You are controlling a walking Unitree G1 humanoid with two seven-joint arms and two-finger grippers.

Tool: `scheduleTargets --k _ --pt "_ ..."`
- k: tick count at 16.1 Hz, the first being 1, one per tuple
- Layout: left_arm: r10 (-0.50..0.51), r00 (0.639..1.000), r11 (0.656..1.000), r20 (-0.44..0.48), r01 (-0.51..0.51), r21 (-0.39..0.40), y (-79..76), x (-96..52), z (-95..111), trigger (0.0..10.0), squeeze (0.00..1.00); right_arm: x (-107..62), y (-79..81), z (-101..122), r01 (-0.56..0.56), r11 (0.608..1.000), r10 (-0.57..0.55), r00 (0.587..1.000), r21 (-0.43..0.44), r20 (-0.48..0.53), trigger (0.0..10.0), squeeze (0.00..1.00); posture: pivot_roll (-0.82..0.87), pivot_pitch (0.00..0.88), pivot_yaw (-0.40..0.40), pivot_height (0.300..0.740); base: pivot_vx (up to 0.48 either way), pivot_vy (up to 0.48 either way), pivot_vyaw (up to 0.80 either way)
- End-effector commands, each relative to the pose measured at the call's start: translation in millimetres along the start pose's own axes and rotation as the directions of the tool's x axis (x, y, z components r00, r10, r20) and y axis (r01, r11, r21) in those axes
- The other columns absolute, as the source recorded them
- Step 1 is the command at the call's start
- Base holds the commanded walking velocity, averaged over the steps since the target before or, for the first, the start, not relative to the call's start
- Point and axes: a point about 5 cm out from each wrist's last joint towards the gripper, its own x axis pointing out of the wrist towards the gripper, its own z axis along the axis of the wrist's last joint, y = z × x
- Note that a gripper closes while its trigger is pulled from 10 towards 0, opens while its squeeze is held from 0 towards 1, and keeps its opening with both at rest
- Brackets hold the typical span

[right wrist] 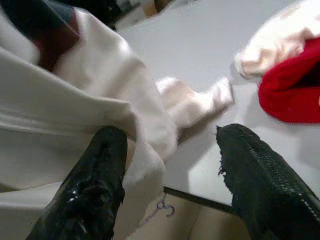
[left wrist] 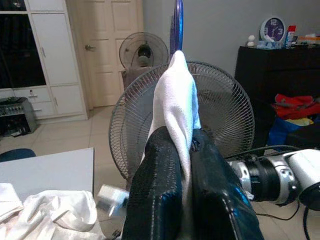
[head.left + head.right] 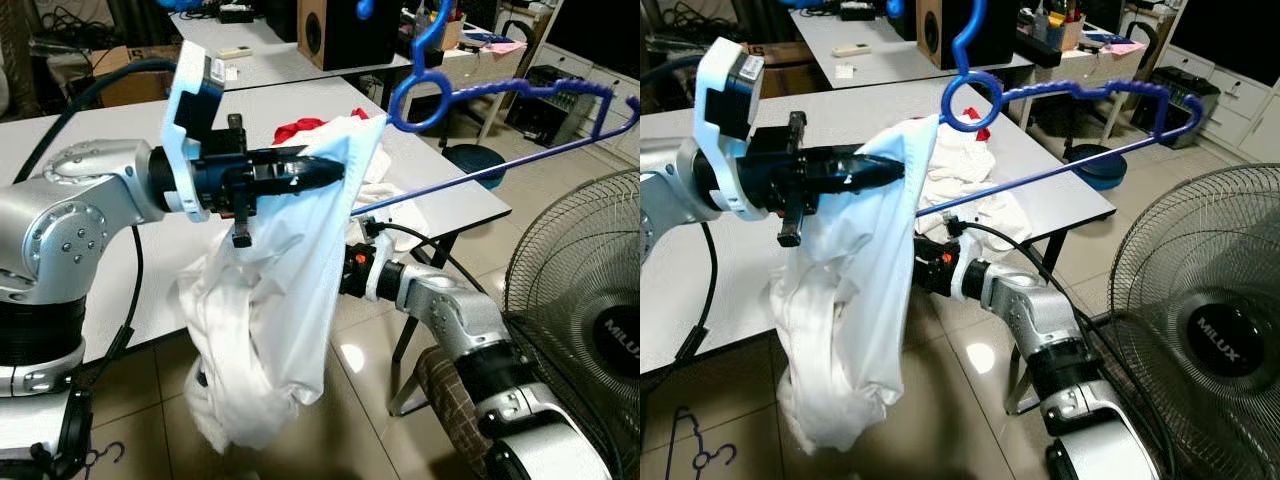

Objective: Hang hanger

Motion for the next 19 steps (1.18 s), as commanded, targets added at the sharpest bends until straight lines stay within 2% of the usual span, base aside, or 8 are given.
scheduleTargets --k 1,2,3,4,9,13,19 --pt "-0.033 0.999 0.999 0.015 0.033 0.038 -6.0 5.1 11 0.0 0.00 1.8 -1.5 -4 0.009 1.000 -0.009 1.000 -0.002 -0.026 7.0 0.00 0.07 0.000 -0.042 0.740 0.000 0.000 0.00" --pt "-0.040 0.999 0.998 0.015 0.039 0.038 -7.3 5.6 12 0.0 0.00 2.6 -1.7 -7 0.007 1.000 -0.007 0.999 0.005 -0.038 5.5 0.00 0.07 0.000 -0.044 0.740 0.000 0.000 0.00" --pt "-0.052 0.999 0.998 0.016 0.052 0.035 -9.5 6.1 12 0.0 0.00 3.2 -2.0 -9 -0.001 1.000 0.002 0.999 0.011 -0.046 3.1 0.00 0.07 0.000 -0.045 0.740 0.000 0.000 0.00" --pt "-0.061 0.998 0.998 0.013 0.061 0.034 -11.3 6.1 12 0.0 0.00 2.7 -3.1 -12 -0.010 1.000 0.011 0.998 0.009 -0.060 0.0 0.00 0.07 0.000 -0.047 0.740 0.000 0.000 0.00" --pt "-0.042 0.999 0.998 0.013 0.041 0.044 -9.9 2.0 15 0.0 0.00 -9.4 -10.2 -26 -0.009 1.000 0.008 0.992 -0.001 -0.122 0.0 0.00 0.06 0.000 -0.050 0.740 0.000 0.000 0.00" --pt "-0.028 1.000 0.998 0.012 0.027 0.052 -8.1 -1.4 16 0.0 0.00 -19.9 -11.8 -41 -0.019 1.000 0.022 0.989 0.022 -0.149 0.0 0.00 0.06 0.000 -0.048 0.740 0.000 0.000 0.00" --pt "0.012 1.000 0.998 0.003 -0.012 0.055 -4.1 -8.9 13 0.0 0.00 -42.5 -23.4 -51 0.073 0.994 -0.062 0.989 0.080 -0.132 0.0 0.00 0.04 0.000 -0.044 0.740 0.000 0.000 0.00"
